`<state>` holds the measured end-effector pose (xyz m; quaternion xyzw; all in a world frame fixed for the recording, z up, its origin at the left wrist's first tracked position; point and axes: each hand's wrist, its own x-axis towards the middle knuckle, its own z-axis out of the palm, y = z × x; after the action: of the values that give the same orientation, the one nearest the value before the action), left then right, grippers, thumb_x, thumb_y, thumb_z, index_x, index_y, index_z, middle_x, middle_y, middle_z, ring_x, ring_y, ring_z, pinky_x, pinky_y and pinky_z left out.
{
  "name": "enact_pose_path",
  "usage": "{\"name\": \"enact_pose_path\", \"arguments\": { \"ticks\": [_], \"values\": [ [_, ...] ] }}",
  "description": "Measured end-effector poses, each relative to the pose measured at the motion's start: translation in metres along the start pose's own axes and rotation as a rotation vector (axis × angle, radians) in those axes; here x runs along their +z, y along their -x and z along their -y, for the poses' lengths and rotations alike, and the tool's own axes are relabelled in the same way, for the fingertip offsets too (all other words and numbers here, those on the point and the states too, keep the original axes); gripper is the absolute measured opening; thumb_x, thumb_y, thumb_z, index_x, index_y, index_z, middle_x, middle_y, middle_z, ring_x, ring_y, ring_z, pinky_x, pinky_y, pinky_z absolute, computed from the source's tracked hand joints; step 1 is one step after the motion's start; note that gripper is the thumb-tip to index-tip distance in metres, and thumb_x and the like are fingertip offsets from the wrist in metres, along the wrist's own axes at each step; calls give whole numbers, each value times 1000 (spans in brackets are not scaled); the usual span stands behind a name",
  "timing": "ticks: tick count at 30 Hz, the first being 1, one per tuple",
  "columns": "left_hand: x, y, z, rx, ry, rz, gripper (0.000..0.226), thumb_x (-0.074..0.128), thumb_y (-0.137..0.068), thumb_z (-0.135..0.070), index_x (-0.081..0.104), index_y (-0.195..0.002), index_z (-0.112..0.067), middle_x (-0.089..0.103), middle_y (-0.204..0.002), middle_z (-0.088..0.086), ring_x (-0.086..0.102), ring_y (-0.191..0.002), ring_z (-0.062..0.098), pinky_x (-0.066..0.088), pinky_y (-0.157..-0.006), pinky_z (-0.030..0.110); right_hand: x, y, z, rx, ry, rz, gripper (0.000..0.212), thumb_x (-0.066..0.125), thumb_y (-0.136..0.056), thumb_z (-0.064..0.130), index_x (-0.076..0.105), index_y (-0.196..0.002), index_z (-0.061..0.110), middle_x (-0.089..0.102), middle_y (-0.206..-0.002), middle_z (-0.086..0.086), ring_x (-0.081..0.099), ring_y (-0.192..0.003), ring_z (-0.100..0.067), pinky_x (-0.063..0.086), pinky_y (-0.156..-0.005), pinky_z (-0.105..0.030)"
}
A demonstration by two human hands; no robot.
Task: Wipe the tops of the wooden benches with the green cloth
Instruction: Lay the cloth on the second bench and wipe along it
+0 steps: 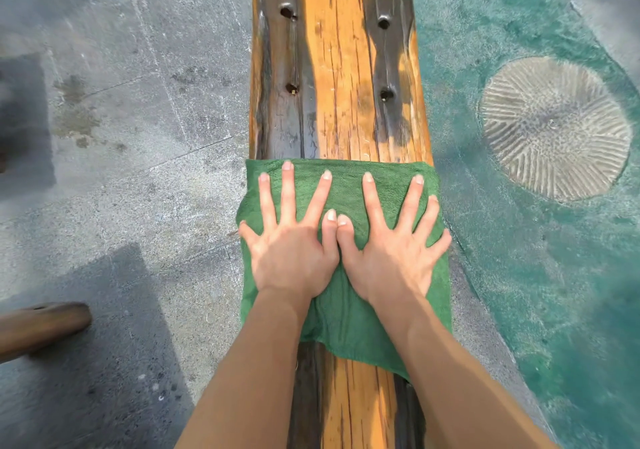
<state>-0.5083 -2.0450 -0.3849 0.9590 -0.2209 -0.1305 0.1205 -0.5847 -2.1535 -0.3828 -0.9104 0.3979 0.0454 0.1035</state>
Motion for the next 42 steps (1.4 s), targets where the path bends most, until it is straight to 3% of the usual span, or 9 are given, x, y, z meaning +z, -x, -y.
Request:
{"name": "enact_pose_path", "arguments": {
  "ticks": [25,42],
  "values": [
    [-16,-96,-12,-50,-7,21,57,9,-101,-61,-13,-153,-66,-27,-172,-12,-24,-160,25,19,-116,77,-8,-100,27,-15,-12,19,71,15,-91,81,-9,-156,65,-15,-176,-10,-4,-158,-43,12,-112,-76],
    [-26,-169,-20,-29,-34,-34,58,13,-102,-60,-2,-158,-63,-8,-177,-7,-5,-163,29,23,-112,79,-16,-175,45,-26,-24,74,72,11,-90,83,-16,-154,64,-26,-173,-10,-9,-158,-44,12,-111,-77]
  ]
}}
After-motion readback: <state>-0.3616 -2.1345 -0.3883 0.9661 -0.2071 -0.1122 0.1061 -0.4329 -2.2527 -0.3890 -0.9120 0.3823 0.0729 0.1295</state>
